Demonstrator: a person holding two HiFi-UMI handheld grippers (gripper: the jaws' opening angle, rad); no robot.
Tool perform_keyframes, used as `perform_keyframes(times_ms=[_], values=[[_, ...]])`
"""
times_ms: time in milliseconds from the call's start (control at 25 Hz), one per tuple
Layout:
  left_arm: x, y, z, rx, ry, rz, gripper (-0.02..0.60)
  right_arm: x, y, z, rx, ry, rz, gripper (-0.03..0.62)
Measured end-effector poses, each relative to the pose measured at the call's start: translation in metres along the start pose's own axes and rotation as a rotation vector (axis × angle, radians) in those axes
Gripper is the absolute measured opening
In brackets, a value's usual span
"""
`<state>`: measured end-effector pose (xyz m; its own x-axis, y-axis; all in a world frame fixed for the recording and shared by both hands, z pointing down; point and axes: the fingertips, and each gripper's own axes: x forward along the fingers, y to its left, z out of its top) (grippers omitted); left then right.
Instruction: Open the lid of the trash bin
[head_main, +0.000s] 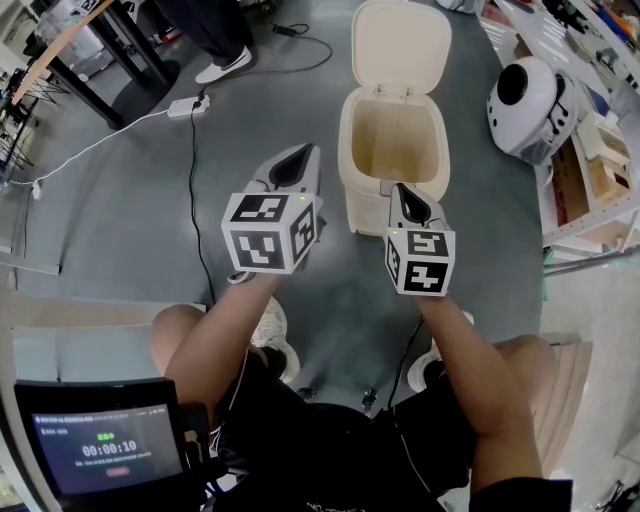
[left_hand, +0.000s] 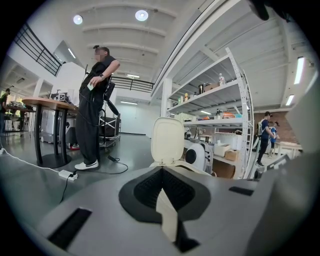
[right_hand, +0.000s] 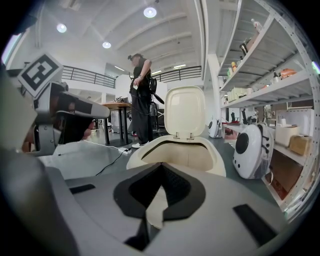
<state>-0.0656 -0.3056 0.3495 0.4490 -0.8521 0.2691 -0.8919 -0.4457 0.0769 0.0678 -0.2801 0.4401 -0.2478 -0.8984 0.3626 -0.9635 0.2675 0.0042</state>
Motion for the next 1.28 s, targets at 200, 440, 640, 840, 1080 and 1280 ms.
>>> perform_keyframes(times_ms=[200,440,640,840,1080,1280], values=[[-0.0003,-0.0011,-0.0017,-0.001,0.003,-0.003,-0.002,-0.0003,0.0003,-0.0005,-0.001,-0.002,0.0,0.005],[-0.0001,-0.0004,-0.0009,0.001,0.0,-0.002,-0.002,0.0002,-0.0007,-0.0001,0.002,-0.018,-0.001,0.005],[-0.0013,0.0002,-0.001,0.002,0.001,-0.004,-0.002,0.0004,-0.0002,0.0,-0.005,-0.016,-0.002,0.005],[-0.0044,-0.0014,-0.0011,0.006,-0.004,-0.013,-0.002,0.0005,0.0008,-0.0013,-0.006,0.0,0.008,0.005],[-0.0039,-0.0024,0.0002,0.007,-0.009,-0.018,-0.001,0.0045,0.0024,0.0013,-0.02,-0.002,0.006,0.005],[-0.0053,-0.0008,-0.0004,0.017,-0.01,-0.019,-0.001,0.0057,0.0034,0.0014,-0.037,0.014,0.005,0.005]])
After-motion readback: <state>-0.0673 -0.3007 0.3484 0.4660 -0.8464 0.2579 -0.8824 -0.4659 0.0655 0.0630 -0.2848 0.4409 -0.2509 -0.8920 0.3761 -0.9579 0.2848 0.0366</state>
